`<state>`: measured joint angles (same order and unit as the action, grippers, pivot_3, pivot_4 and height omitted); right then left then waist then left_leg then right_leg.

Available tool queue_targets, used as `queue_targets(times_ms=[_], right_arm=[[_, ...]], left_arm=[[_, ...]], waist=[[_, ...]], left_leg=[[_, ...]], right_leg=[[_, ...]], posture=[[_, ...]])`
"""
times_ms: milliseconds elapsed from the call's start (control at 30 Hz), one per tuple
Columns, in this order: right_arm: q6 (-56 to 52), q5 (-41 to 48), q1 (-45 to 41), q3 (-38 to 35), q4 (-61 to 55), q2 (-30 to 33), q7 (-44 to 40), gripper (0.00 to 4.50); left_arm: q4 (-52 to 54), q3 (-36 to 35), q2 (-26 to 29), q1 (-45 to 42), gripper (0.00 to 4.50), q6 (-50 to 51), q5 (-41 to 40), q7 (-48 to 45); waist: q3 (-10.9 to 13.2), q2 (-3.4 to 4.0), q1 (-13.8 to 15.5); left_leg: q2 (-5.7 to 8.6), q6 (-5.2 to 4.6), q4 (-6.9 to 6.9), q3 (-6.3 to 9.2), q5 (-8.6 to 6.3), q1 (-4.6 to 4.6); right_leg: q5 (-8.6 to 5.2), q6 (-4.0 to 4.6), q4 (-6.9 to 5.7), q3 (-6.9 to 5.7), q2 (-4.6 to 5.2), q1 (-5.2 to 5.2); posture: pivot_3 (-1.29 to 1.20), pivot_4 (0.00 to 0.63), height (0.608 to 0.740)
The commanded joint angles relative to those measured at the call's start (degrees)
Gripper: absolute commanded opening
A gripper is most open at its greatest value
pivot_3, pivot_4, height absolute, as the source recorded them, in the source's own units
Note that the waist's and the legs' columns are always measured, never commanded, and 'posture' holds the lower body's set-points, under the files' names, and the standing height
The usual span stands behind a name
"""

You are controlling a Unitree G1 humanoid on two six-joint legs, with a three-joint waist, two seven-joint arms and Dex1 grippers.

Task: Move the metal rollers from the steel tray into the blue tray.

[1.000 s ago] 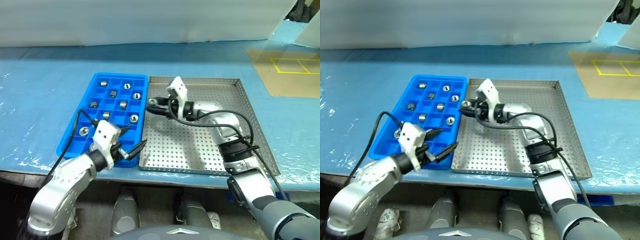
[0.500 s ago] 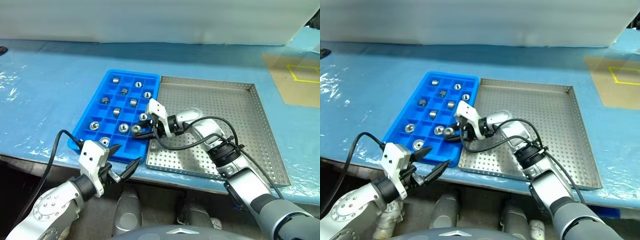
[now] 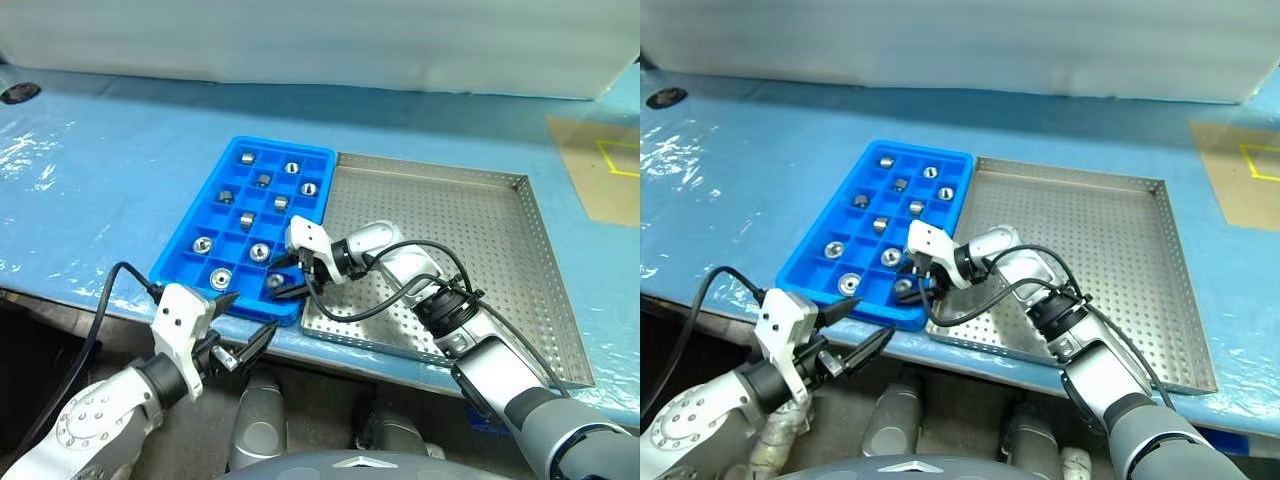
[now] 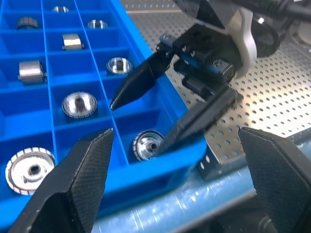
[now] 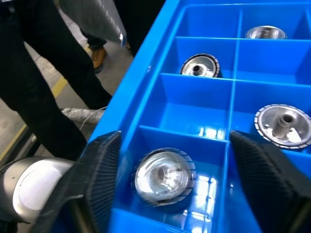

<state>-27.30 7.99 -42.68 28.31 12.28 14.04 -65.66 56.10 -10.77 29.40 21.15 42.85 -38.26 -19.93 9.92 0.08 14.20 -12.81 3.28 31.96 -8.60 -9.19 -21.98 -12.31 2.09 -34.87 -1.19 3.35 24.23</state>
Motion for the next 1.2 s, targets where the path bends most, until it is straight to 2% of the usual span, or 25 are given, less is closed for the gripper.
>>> queue_targets(times_ms=[33, 167, 333, 500, 667, 700, 733, 933, 1200], right_arm=[[-0.62, 2.15, 0.94, -4.13, -1.61, 0.85, 0.72, 4.0], [-3.53, 6.1, 2.41, -10.74, -4.48, 1.54, 3.32, 4.0], [-4.51, 8.19, 5.48, -18.16, -9.19, 3.81, 8.4, 4.0], [-5.07, 8.08, 10.29, -22.25, -14.39, 7.54, 12.79, 4.0], [-5.36, 8.29, 16.13, -26.63, -19.89, 9.32, 18.46, 4.0], [-5.36, 8.55, 17.12, -27.5, -20.65, 9.49, 19.34, 4.34], [-5.19, 8.59, 17.9, -27.94, -21.12, 9.8, 19.82, 4.47], [-3.38, 8.51, 22.46, -30.23, -23.94, 11.43, 22.79, 4.49], [0.17, 8.15, 26.97, -29.77, -25.41, 13.25, 23.51, 4.49]], left_arm=[[-4.19, 1.66, -0.2, -4.15, 4.33, -1.72, 1.25, -0.18], [-8.37, 3.57, -0.13, -11.29, 4.33, -2.17, 1.04, -1.76], [-14.44, 7.09, -0.23, -19.39, 4.33, -3.64, 2.47, -4.89], [-21.58, 11.81, -2.26, -26.14, 4.33, -7.79, 5.57, -8.13], [-30.13, 13.52, -5.05, -31.1, 4.33, -13.65, 9.14, -10.57], [-31.85, 13.73, -5.37, -31.86, 4.33, -14.92, 10.01, -11.07], [-33.29, 13.94, -5.61, -32.46, 4.33, -15.91, 10.75, -11.53], [-40.58, 15.06, -6.97, -35.55, 4.42, -21.32, 14.28, -14.32], [-43.57, 15.76, -8.03, -36.54, 4.42, -25.19, 17.36, -16.26]], waist=[[-0.02, 0.02, -0.04], [-0.02, 0.01, -0.53], [-0.04, 0.02, -2.58], [-0.06, -0.02, -5.27], [-0.06, -0.03, -8.27], [-0.06, -0.03, -8.72], [-0.07, -0.03, -9.19], [-0.07, -0.03, -10.84], [-0.07, -0.04, -11.88]], left_leg=[[0.0, 0.01, 0.0, 0.0, 0.0, 0.02], [0.0, 0.05, 0.12, -0.01, 0.03, -0.02], [0.0, 0.25, 0.22, -0.03, 0.15, -0.01], [0.03, 0.29, 0.31, -0.06, 0.18, 0.01], [0.01, 0.32, 0.3, -0.07, 0.21, 0.04], [0.03, 0.31, 0.29, -0.08, 0.21, 0.06], [0.03, 0.31, 0.31, -0.09, 0.21, 0.06], [0.03, 0.29, 0.32, -0.13, 0.2, 0.13], [0.03, 0.21, 0.34, -0.16, 0.16, 0.16]], right_leg=[[0.0, 0.0, -0.01, 0.01, 0.0, -0.01], [0.12, 0.18, -0.08, 0.01, -0.01, -0.01], [0.23, 0.36, -0.23, 0.03, -0.03, 0.0], [0.25, 0.35, -0.31, 0.07, 0.0, -0.01], [0.26, 0.38, -0.36, 0.08, -0.05, 0.0], [0.26, 0.38, -0.36, 0.1, -0.04, -0.01], [0.26, 0.38, -0.36, 0.11, -0.04, -0.01], [0.27, 0.39, -0.36, 0.14, -0.05, -0.04], [0.27, 0.41, -0.31, 0.15, -0.03, -0.12]], posture=[[0.38, 0.15, 0.74], [0.32, 0.15, 0.74], [0.17, 0.15, 0.74], [0.06, 0.15, 0.74], [-0.05, 0.15, 0.74], [-0.07, 0.15, 0.74], [-0.07, 0.15, 0.74], [-0.14, 0.15, 0.74], [-0.16, 0.15, 0.74]])
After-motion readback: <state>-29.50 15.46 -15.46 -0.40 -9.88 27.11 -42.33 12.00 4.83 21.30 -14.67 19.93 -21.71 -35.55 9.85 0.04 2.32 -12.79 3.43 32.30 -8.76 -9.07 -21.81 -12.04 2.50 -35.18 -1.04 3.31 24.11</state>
